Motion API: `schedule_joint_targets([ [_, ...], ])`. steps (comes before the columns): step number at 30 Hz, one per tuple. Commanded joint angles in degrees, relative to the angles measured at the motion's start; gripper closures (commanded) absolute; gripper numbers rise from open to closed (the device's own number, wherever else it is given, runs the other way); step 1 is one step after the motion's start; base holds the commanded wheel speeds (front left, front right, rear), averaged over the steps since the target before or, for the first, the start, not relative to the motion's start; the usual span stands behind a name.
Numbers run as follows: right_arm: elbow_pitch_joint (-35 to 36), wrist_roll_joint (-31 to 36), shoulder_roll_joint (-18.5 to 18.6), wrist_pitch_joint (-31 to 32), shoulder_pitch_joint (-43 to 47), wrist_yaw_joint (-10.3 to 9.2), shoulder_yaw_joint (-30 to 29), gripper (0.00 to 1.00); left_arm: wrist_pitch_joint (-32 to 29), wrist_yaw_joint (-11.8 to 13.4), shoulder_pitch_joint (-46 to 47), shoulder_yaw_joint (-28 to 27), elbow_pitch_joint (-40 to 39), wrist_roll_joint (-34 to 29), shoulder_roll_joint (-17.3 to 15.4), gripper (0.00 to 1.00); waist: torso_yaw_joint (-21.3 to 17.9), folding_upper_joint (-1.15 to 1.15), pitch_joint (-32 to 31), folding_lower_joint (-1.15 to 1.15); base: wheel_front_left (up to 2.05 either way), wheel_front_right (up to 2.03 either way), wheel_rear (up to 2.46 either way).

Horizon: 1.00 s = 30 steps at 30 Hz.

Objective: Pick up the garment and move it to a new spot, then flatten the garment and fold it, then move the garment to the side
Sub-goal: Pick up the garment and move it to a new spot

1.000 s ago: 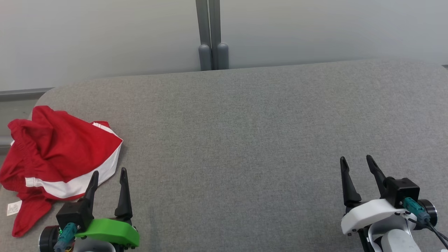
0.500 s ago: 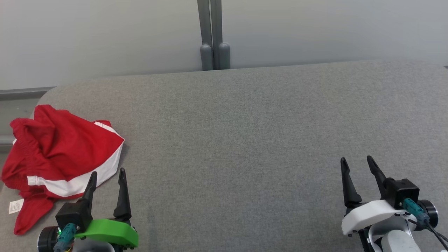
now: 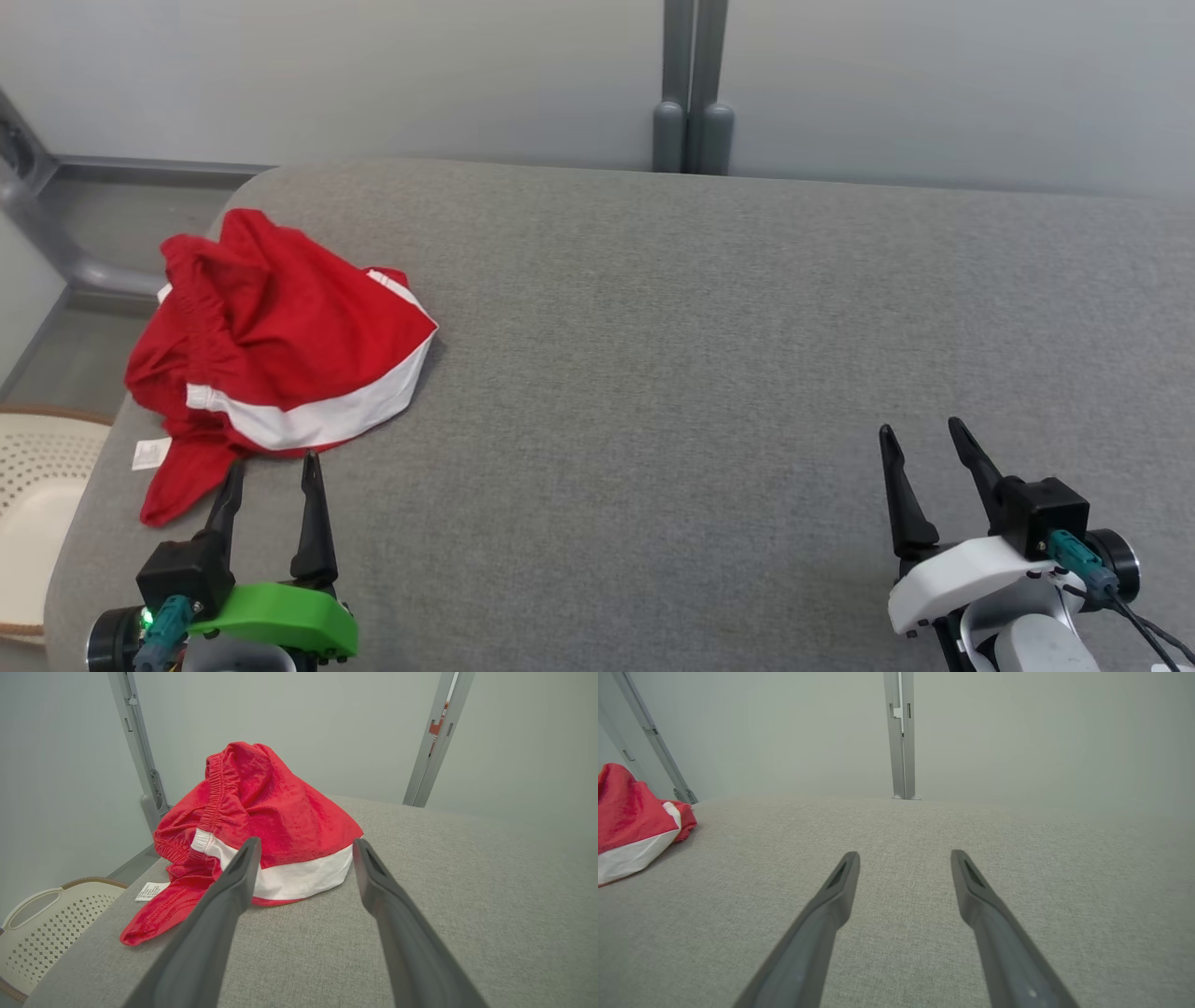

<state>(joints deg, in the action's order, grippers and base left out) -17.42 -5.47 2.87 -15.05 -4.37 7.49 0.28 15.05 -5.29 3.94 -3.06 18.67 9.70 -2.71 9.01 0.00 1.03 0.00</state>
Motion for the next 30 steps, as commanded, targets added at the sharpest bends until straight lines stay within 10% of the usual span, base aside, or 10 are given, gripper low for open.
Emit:
schedule_joint_targets([
  [1,-0.30,-0.10,0.06,-0.19,-0.76,0.01,0.35,0.00,0.20,0.10,-0.32,-0.14,-0.03,-0.48,-0.32,0.00,6.17,0.00,1.08,0.00,0.00,0.00,0.00],
  [17,-1.43,-1.20,0.10,-0.19,-2.01,0.01,5.42,0.00,0.13,0.25,-2.12,-3.22,-0.47,-1.20,-0.29,0.00,18.60,0.00,1.57,0.00,0.00,0.00,0.00],
  [30,-1.08,0.28,1.56,-0.19,-6.43,0.01,8.29,0.00,0.13,0.31,3.91,-2.91,3.62,2.81,-0.28,0.00,12.22,0.00,9.21,0.00,0.00,0.00,0.00],
])
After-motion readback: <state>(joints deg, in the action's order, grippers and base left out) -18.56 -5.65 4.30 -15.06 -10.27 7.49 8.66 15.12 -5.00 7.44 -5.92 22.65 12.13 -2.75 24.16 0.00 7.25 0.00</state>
